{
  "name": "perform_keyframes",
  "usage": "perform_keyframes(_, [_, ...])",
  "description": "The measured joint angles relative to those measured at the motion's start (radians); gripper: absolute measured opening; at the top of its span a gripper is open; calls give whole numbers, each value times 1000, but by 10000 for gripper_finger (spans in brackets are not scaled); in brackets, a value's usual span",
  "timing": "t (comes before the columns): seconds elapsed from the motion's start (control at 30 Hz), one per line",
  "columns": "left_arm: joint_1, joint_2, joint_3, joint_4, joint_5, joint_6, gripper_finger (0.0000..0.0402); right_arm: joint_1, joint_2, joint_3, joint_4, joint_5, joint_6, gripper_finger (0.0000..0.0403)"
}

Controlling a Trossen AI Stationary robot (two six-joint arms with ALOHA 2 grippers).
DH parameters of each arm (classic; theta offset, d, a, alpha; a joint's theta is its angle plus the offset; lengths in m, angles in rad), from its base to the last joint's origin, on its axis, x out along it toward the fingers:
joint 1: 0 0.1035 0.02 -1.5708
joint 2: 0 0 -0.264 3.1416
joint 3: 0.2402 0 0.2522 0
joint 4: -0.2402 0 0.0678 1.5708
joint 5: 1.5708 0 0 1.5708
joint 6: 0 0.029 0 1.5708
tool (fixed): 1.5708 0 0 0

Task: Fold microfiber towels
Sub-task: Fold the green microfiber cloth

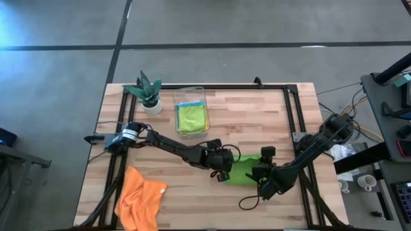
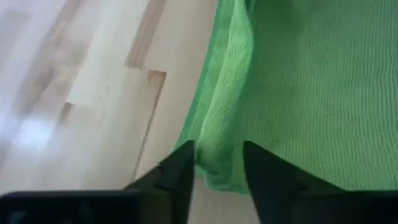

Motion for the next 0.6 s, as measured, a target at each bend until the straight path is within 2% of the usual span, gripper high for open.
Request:
perform_keyframes(0.17, [0,-91,40,-101,-20,-4,186,7,-100,38,-38,1,22,156])
perform_keyframes(0.33, [-29,-181,6,-92,-23,-98,205,30,-203,30,73,1,73,159])
perform_keyframes(0.47, [-62,-118,-46,124,-18,-103,205,61,-222,-44,362,-32,47,150])
perform_keyframes(0.53, [-64,-47,-52,197,-18,-105,203,68,-205,-88,494,-90,31,145])
perform_keyframes(0.6, [-56,14,-50,202,-20,-106,199,72,-174,-120,554,-128,33,142])
